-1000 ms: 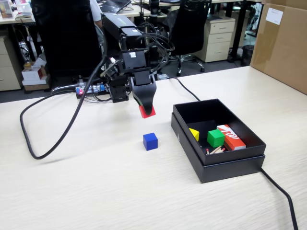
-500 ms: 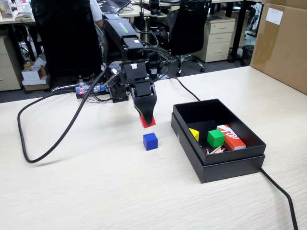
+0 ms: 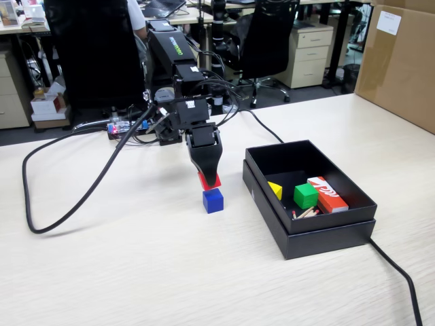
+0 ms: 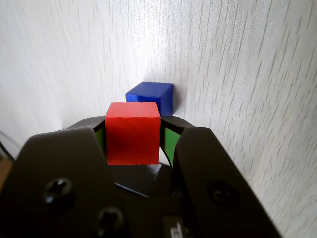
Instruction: Put the red cube on top of the blue cube
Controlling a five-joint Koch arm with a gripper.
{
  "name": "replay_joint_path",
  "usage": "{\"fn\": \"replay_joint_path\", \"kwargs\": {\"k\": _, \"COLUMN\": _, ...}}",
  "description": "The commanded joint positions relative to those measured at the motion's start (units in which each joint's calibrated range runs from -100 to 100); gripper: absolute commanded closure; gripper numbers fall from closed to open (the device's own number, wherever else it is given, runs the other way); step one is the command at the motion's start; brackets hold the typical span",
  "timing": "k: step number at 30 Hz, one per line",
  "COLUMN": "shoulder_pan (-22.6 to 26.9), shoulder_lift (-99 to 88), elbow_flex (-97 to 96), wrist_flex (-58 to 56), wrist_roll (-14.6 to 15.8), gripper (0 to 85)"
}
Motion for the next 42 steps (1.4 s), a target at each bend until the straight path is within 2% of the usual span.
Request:
{"fn": "replay_joint_path", "kwargs": {"k": 1, "shoulder_pan": -0.05, "shoulder_lift": -0.25, "elbow_flex": 1.43, "wrist_flex": 2.87, "wrist_roll": 0.05, "gripper": 84.6}}
{"fn": "replay_joint_path", "kwargs": {"k": 18, "shoulder_pan": 0.1, "shoulder_lift": 0.21, "elbow_flex": -0.2, "wrist_flex": 3.91, "wrist_roll": 0.0, "gripper": 84.2}}
{"fn": "replay_joint_path", "kwargs": {"k": 19, "shoulder_pan": 0.1, "shoulder_lift": 0.21, "elbow_flex": -0.29, "wrist_flex": 3.91, "wrist_roll": 0.0, "gripper": 80.6}}
{"fn": "replay_joint_path", "kwargs": {"k": 20, "shoulder_pan": 0.29, "shoulder_lift": 0.32, "elbow_flex": -1.02, "wrist_flex": 3.91, "wrist_roll": -0.15, "gripper": 71.4}}
{"fn": "replay_joint_path", "kwargs": {"k": 25, "shoulder_pan": 0.39, "shoulder_lift": 0.21, "elbow_flex": -1.38, "wrist_flex": 3.91, "wrist_roll": -0.15, "gripper": 70.4}}
{"fn": "replay_joint_path", "kwargs": {"k": 28, "shoulder_pan": 0.39, "shoulder_lift": 0.21, "elbow_flex": -1.29, "wrist_flex": 3.91, "wrist_roll": -0.15, "gripper": 64.6}}
{"fn": "replay_joint_path", "kwargs": {"k": 40, "shoulder_pan": 0.44, "shoulder_lift": -0.59, "elbow_flex": 1.25, "wrist_flex": 3.91, "wrist_roll": -0.1, "gripper": 64.5}}
{"fn": "replay_joint_path", "kwargs": {"k": 42, "shoulder_pan": 0.44, "shoulder_lift": -0.59, "elbow_flex": 1.43, "wrist_flex": 3.91, "wrist_roll": -0.1, "gripper": 60.0}}
